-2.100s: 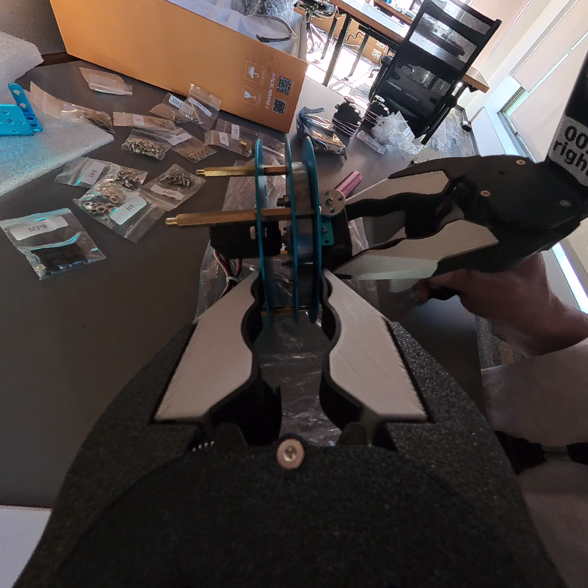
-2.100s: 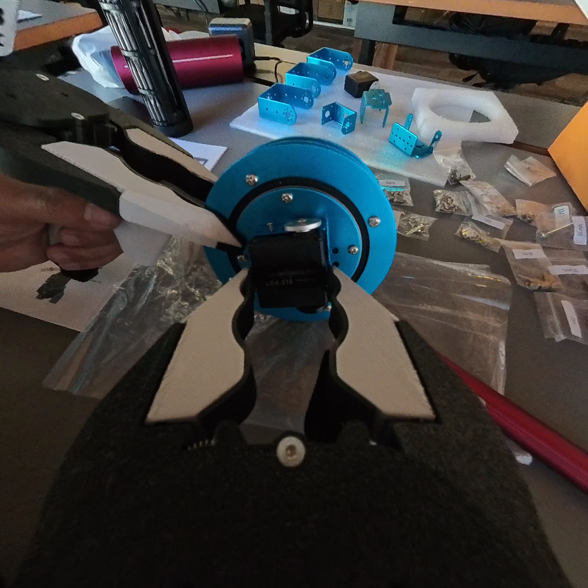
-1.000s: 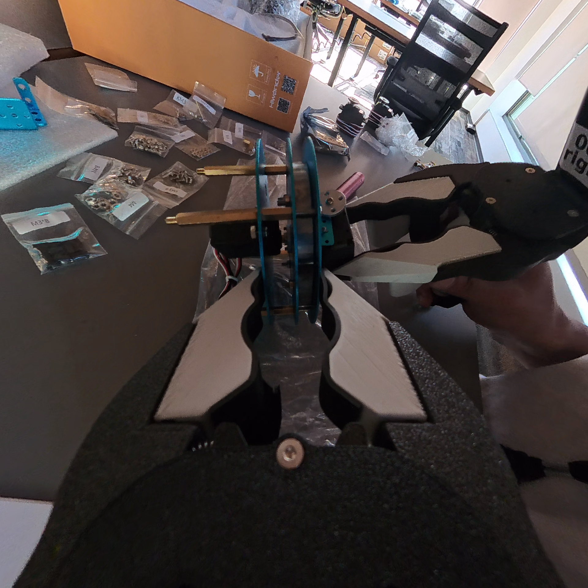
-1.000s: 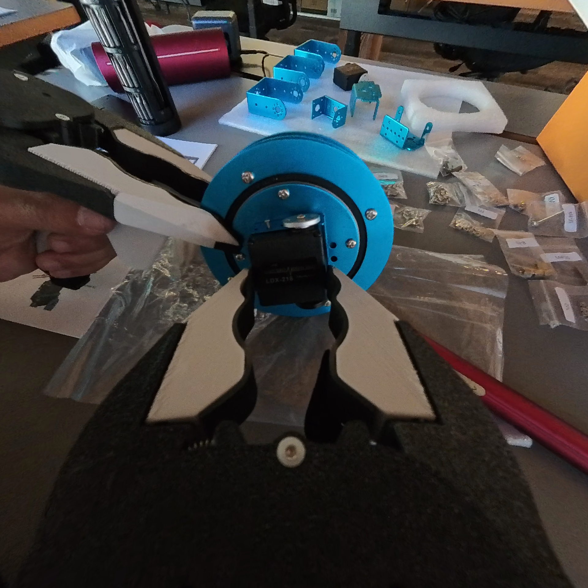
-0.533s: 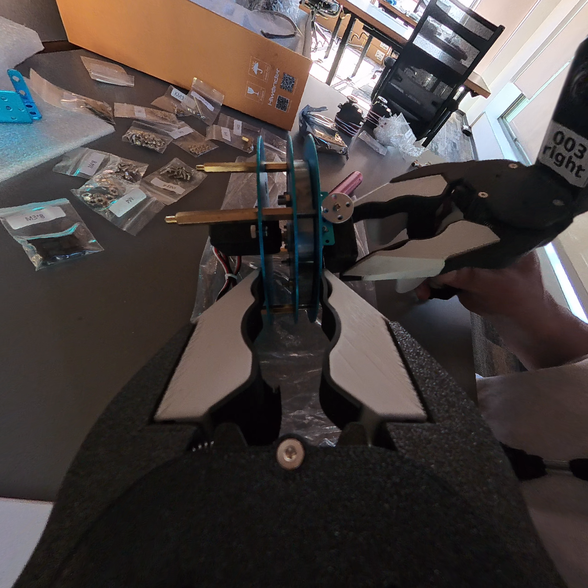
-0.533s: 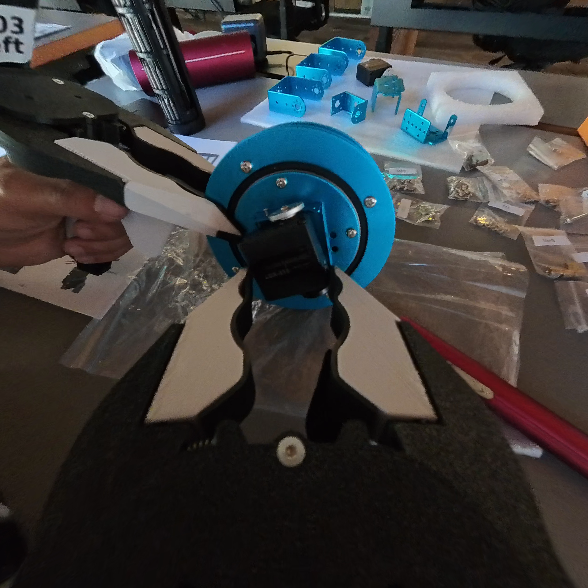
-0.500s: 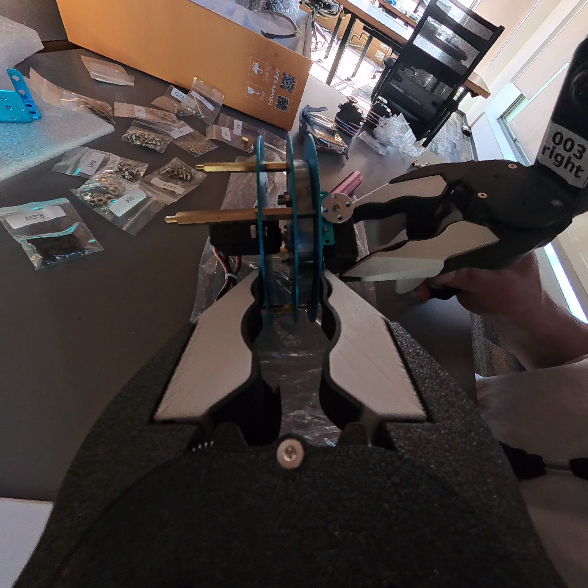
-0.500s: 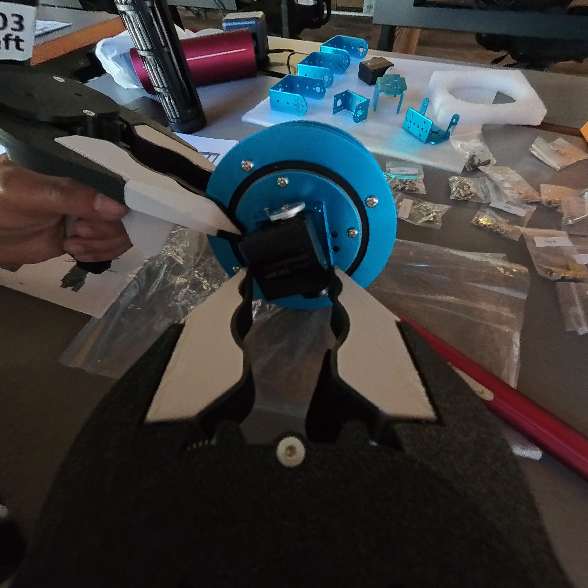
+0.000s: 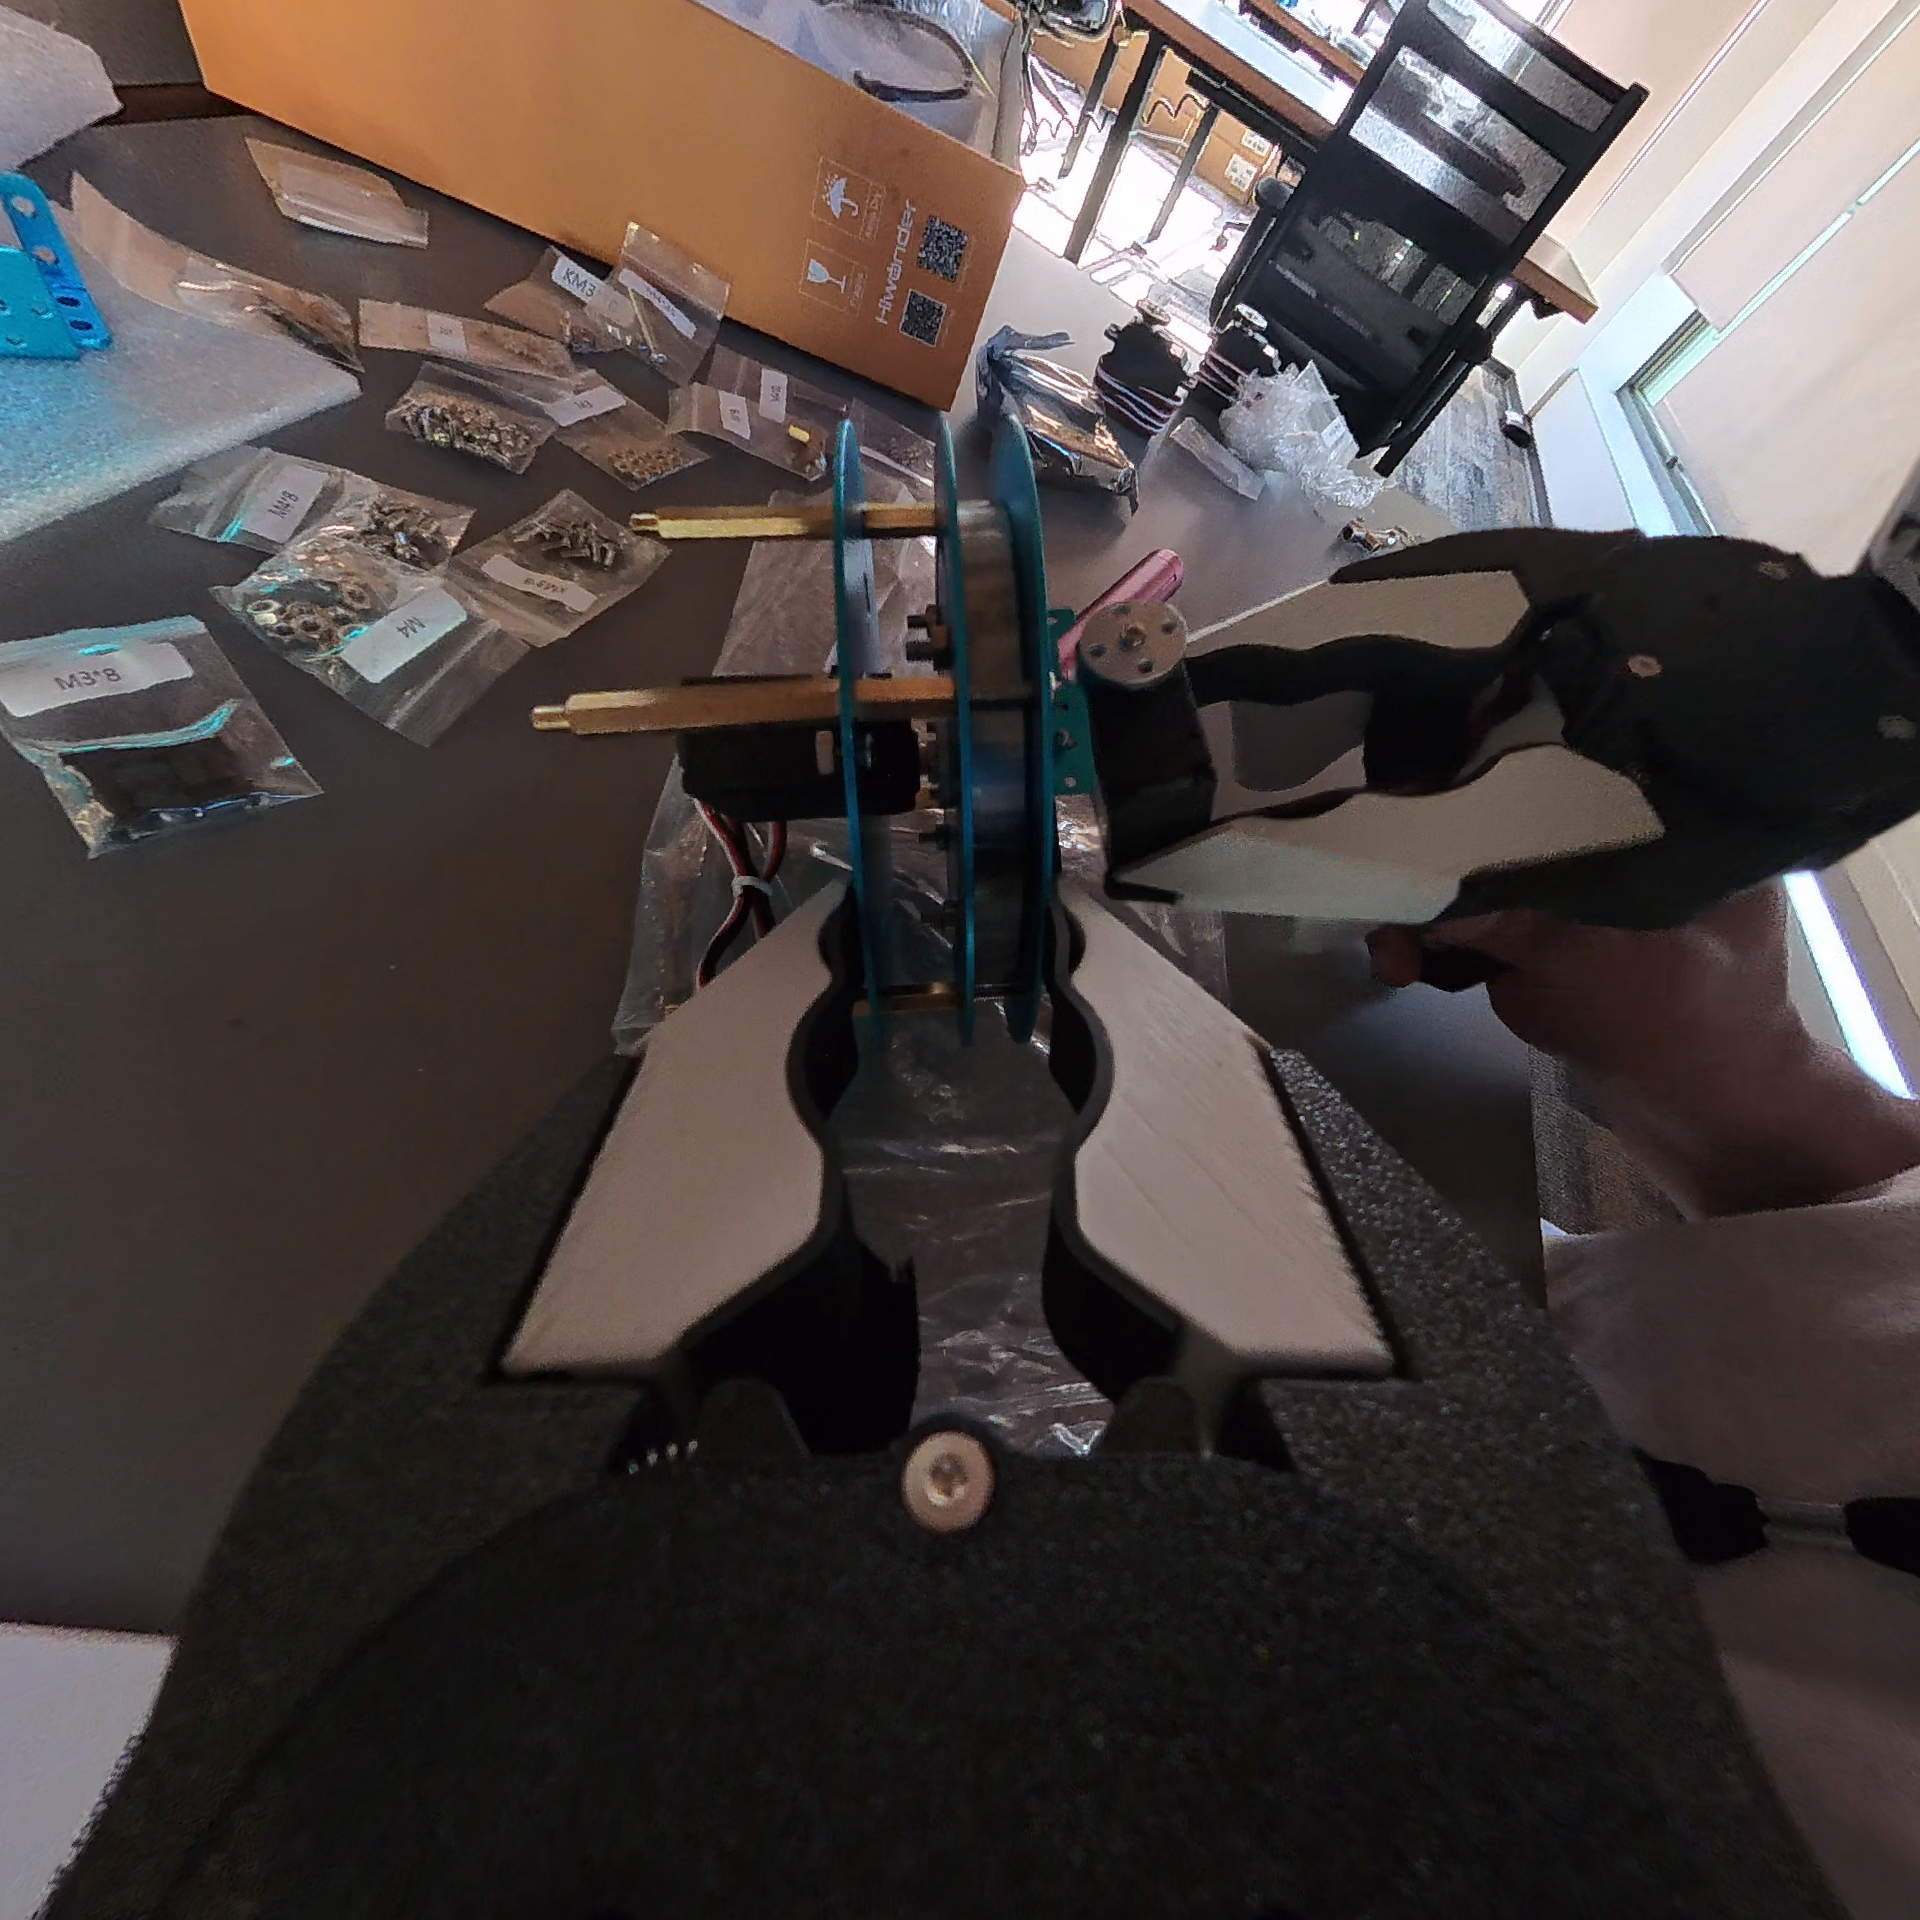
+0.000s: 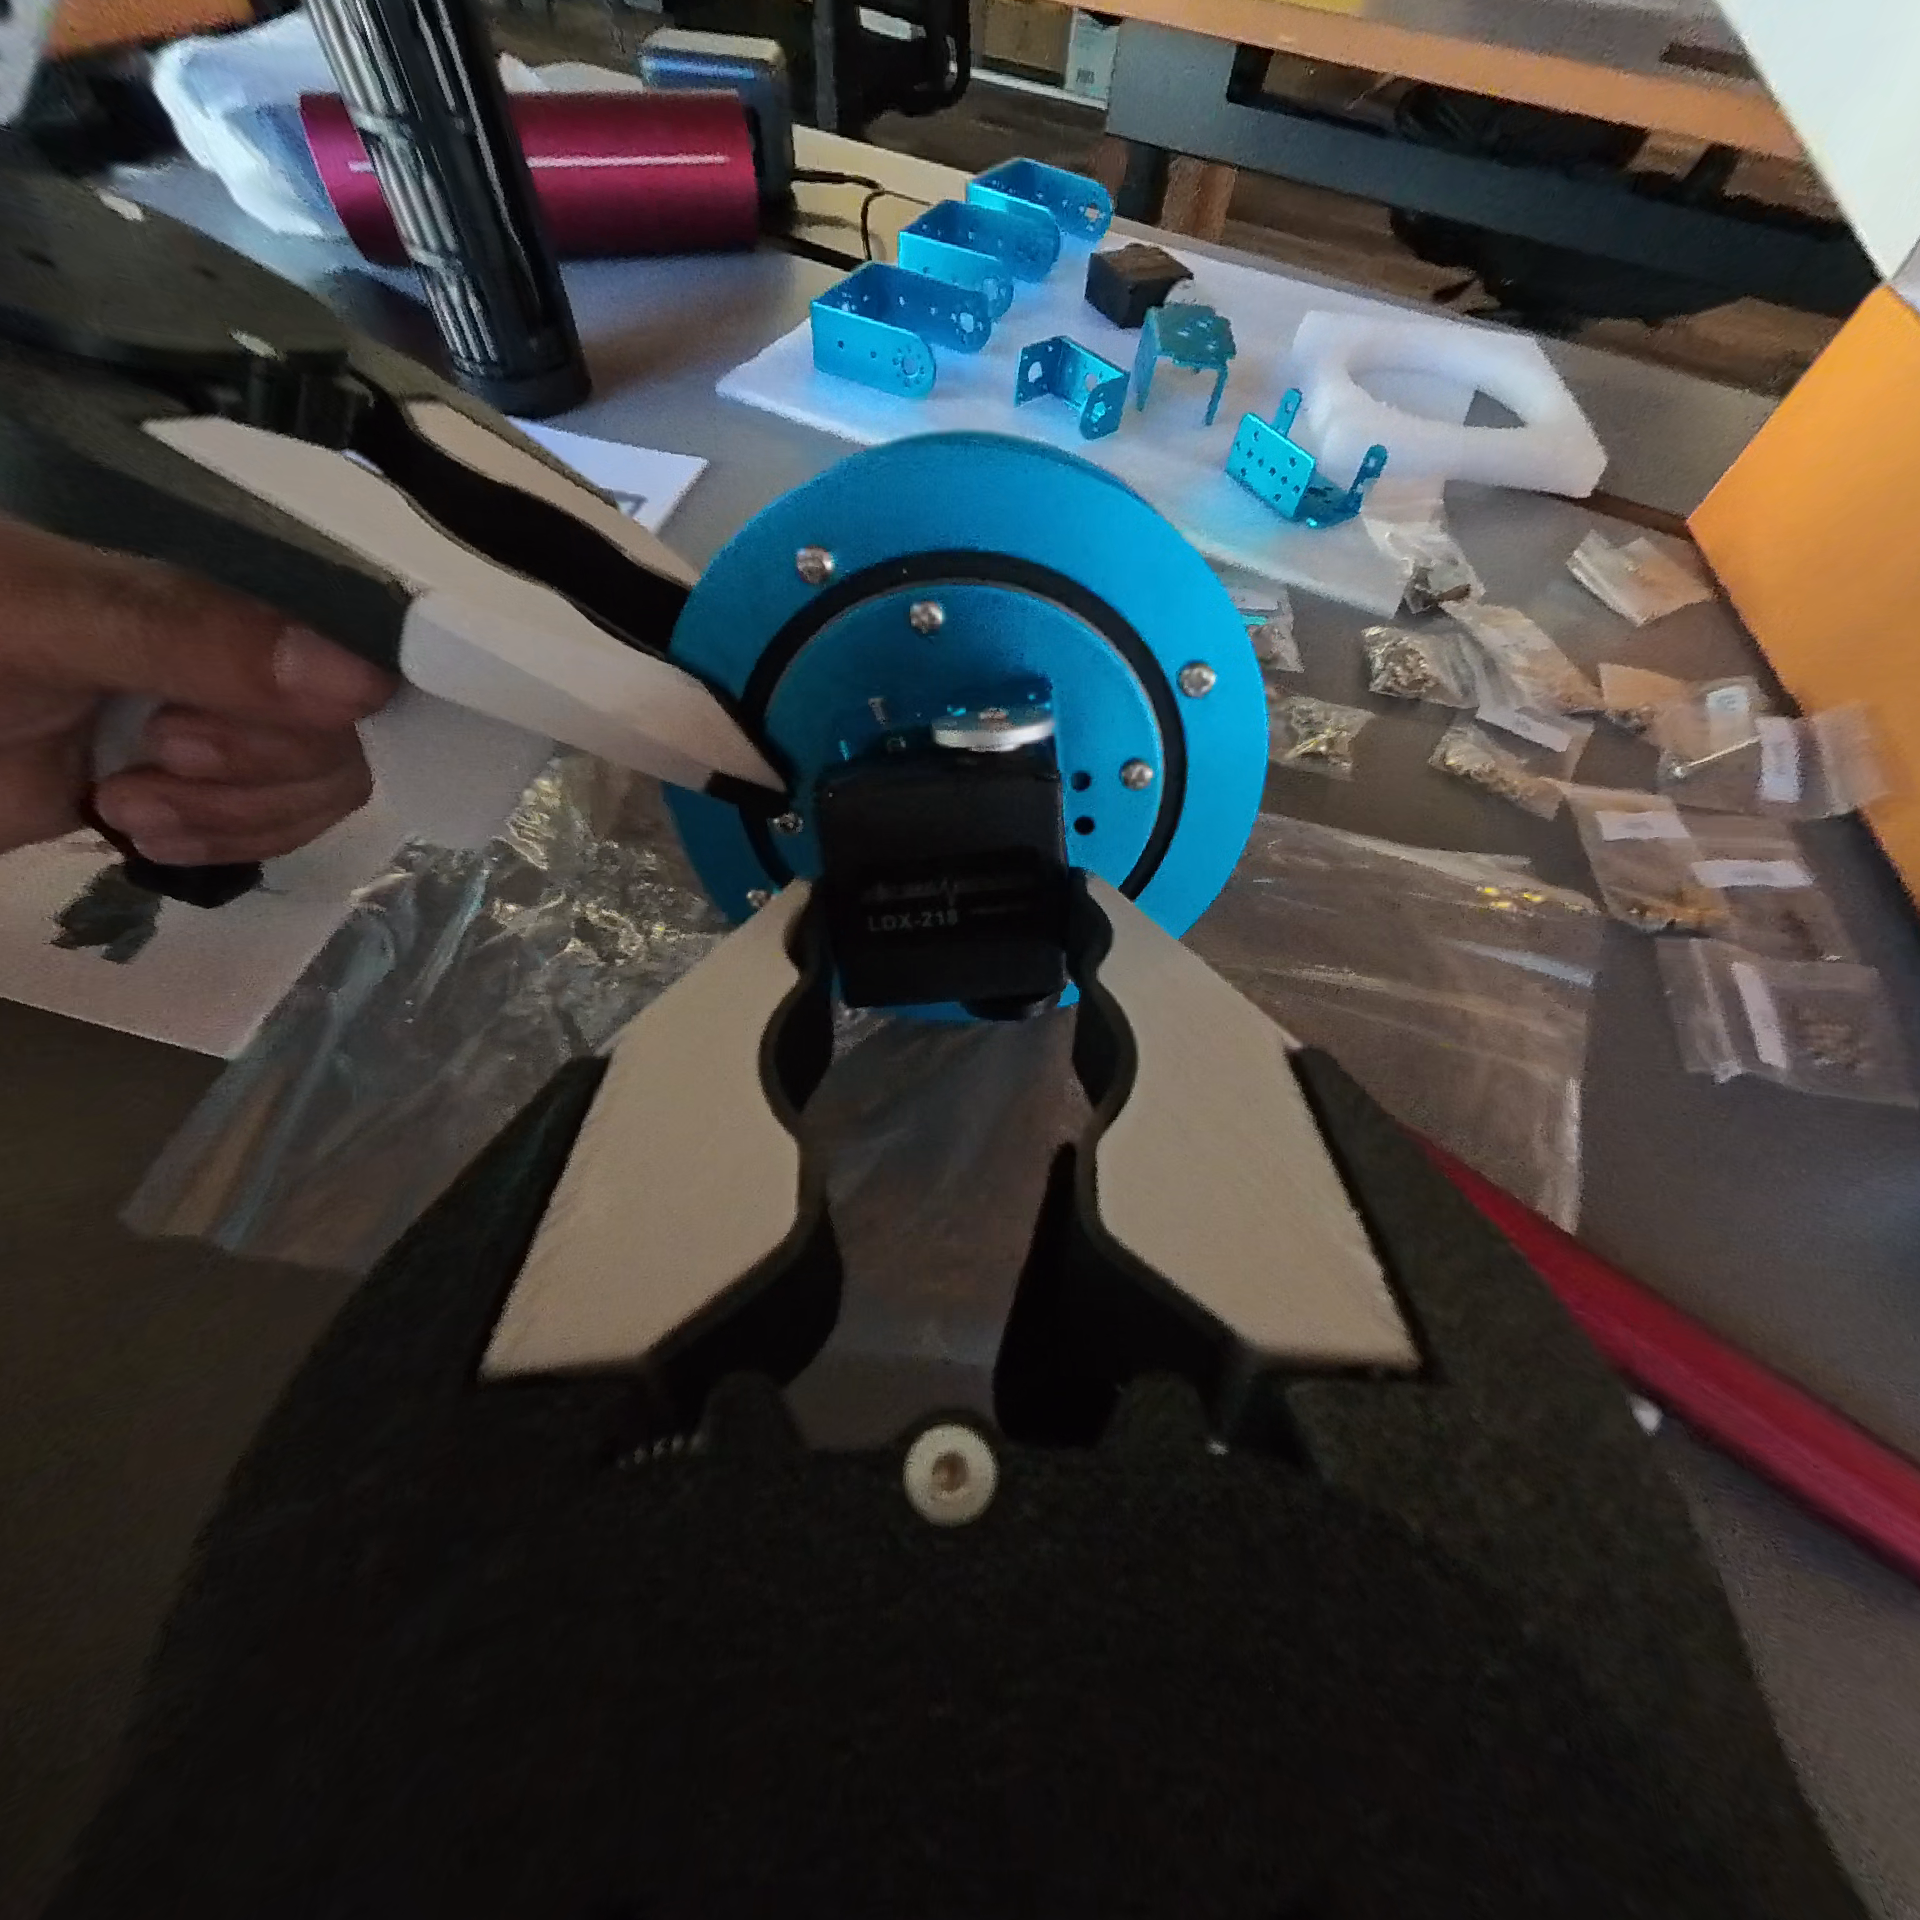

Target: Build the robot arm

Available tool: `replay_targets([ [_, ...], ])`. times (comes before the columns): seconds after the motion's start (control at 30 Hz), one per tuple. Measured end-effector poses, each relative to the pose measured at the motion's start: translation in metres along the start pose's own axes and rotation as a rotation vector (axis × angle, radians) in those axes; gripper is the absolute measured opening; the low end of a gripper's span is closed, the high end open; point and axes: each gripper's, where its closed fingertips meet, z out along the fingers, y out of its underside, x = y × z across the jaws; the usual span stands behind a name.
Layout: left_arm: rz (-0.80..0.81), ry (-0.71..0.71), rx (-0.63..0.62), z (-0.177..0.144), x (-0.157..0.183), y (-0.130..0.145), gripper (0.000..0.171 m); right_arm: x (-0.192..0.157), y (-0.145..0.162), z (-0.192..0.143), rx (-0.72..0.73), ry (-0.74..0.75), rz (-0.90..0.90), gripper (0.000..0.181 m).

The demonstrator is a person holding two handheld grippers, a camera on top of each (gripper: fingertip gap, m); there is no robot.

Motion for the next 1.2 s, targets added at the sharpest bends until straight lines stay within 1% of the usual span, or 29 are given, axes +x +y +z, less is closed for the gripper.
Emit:
replay_targets([
  [0.07,-0.003,0.001,-0.001,0.0,0.0,0.0,0.032,0.002,-0.002,-0.004,0.037,-0.045,0.095,0.043],
  [0.13,-0.007,0.001,-0.003,0.0,0.0,0.001,0.032,0.004,-0.01,-0.009,0.109,-0.094,0.18,0.043],
  [0.2,-0.008,0.0,-0.004,0.0,0.0,0.001,0.032,0.005,-0.02,-0.013,0.177,-0.128,0.217,0.043],
  [0.23,-0.007,0.0,-0.004,0.0,0.0,0.001,0.032,0.004,-0.024,-0.013,0.196,-0.14,0.202,0.043],
  [0.33,-0.008,0.0,-0.004,0.001,0.0,0.001,0.032,0.004,-0.02,-0.007,0.16,-0.096,0.122,0.043],
  [0.43,-0.008,-0.001,-0.003,0.001,0.0,0.001,0.032,-0.002,-0.014,0.0,0.133,-0.092,0.086,0.043],
  [0.57,-0.011,-0.002,-0.006,0.0,0.0,0.001,0.032,-0.001,-0.011,0.005,0.111,-0.035,0.008,0.043],
  [0.67,-0.016,-0.001,-0.007,0.0,0.0,0.001,0.032,-0.002,-0.006,0.007,0.083,-0.038,-0.008,0.043],
  [0.9,-0.008,-0.001,-0.007,0.0,0.002,0.001,0.032,-0.003,-0.004,0.005,0.075,-0.047,-0.019,0.043],
  [1.2,-0.007,-0.003,-0.007,0.001,0.002,0.0,0.032,0.002,-0.003,0.001,0.072,-0.018,-0.033,0.042],
])
